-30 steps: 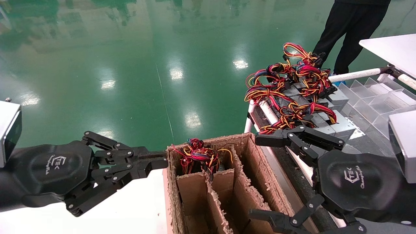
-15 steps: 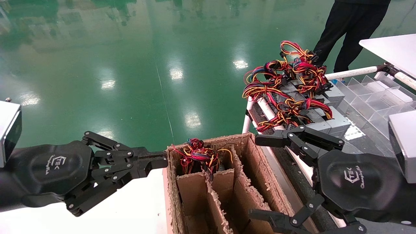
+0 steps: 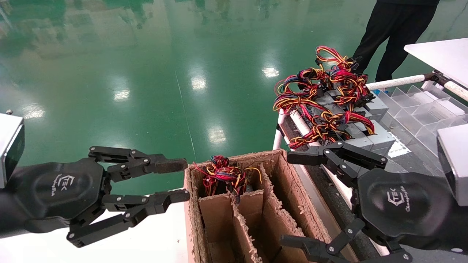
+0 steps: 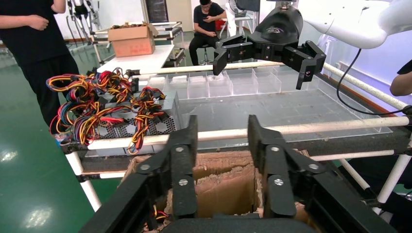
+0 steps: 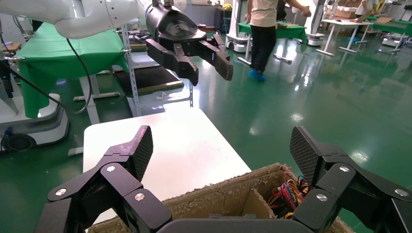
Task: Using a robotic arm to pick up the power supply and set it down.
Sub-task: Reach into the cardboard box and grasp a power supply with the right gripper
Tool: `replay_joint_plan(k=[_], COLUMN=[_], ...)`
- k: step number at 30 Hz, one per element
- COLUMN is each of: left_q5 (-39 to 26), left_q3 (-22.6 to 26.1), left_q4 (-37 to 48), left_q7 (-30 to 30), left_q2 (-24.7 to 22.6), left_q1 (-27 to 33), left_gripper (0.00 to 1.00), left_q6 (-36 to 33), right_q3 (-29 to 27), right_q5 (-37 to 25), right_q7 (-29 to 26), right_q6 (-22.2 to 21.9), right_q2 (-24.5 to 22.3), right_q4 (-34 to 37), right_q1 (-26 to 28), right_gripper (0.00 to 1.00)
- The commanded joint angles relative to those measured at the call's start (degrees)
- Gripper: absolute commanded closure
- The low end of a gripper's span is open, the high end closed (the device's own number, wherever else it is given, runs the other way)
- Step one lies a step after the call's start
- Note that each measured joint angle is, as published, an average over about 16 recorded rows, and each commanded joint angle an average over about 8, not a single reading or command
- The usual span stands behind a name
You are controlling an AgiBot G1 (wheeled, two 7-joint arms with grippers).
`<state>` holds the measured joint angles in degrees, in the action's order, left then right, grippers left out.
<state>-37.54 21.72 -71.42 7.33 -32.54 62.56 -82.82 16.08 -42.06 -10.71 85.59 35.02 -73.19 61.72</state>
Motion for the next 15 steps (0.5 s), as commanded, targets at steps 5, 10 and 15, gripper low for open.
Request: replay_joint_plan(k=[5, 10, 15], left_q5=[0.0, 0.0, 0.0], left_q3=[0.0, 0.0, 0.0], left_q4=[0.0, 0.0, 0.0], left_q7=[0.0, 0.0, 0.0], left_q2=[0.0, 0.0, 0.0], left_q1=[0.0, 0.0, 0.0], left_gripper=[0.00, 0.00, 0.00], left_q6=[0.0, 0.0, 0.0], right_q3=[0.2, 0.8, 1.8], right_q5=[-0.5, -2.3, -4.6], right_q7=[-0.2, -0.3, 0.1], right_q6=[-0.4, -1.5, -2.7], right_q2=[0.1, 0.8, 2.5], right_q4=[0.5, 1.9, 4.0], right_q1=[0.3, 1.5, 2.9], right_gripper=[0.00, 0.00, 0.00])
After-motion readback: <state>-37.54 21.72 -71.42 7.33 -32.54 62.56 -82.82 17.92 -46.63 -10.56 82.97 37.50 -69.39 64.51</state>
